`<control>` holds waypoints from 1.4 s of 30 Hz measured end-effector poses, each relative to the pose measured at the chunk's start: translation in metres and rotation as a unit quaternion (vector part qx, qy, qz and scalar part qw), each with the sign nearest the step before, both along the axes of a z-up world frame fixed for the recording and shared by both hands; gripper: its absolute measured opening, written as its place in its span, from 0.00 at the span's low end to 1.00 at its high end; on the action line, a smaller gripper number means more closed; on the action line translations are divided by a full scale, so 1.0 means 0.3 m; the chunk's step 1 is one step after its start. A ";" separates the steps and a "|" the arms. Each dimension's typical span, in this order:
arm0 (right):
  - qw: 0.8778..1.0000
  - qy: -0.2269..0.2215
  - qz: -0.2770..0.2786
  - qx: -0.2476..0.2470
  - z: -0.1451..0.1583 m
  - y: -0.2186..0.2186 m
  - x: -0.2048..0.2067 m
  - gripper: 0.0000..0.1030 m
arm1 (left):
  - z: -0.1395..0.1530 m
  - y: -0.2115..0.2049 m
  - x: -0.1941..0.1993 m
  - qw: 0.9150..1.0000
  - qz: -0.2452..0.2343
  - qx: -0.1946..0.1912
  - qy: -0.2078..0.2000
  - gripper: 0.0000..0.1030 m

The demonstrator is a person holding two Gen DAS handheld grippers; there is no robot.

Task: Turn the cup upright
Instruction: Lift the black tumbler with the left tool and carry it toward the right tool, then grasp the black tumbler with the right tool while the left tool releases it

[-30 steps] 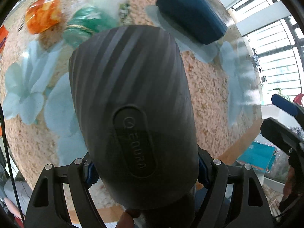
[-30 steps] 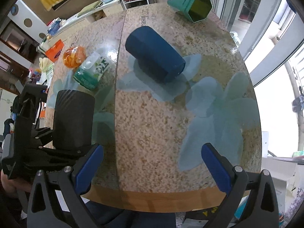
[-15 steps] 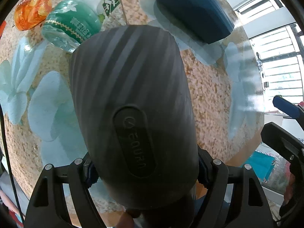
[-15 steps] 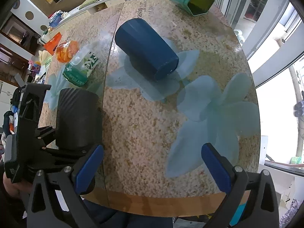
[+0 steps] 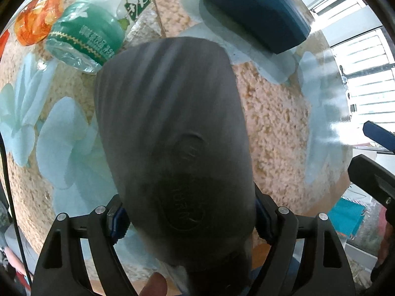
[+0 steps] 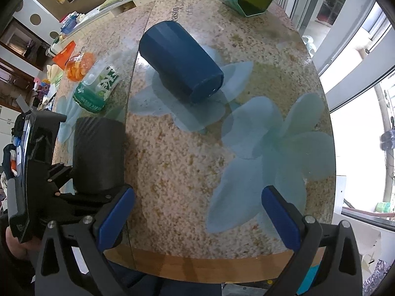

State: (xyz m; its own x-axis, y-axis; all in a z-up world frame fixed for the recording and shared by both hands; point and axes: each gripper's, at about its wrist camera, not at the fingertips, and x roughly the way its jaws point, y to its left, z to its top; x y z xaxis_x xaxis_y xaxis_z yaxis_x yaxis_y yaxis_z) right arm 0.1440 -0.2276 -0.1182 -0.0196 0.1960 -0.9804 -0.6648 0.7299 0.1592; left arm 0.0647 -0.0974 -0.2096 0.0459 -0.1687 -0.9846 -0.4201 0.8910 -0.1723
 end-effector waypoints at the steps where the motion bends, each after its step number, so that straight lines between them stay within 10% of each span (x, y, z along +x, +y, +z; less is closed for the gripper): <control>1: 1.000 0.000 0.002 0.000 -0.001 0.002 0.000 1.00 | -0.004 -0.004 0.005 1.000 -0.001 0.000 0.005 0.84; 20: 1.000 0.007 -0.019 0.008 0.017 -0.051 0.021 1.00 | 0.077 0.053 -0.040 0.999 0.011 -0.031 -0.018 1.00; 42: 0.995 -0.063 -0.072 0.029 0.276 0.044 -0.069 1.00 | 0.551 0.278 -0.227 0.988 -0.032 0.006 -0.149 1.00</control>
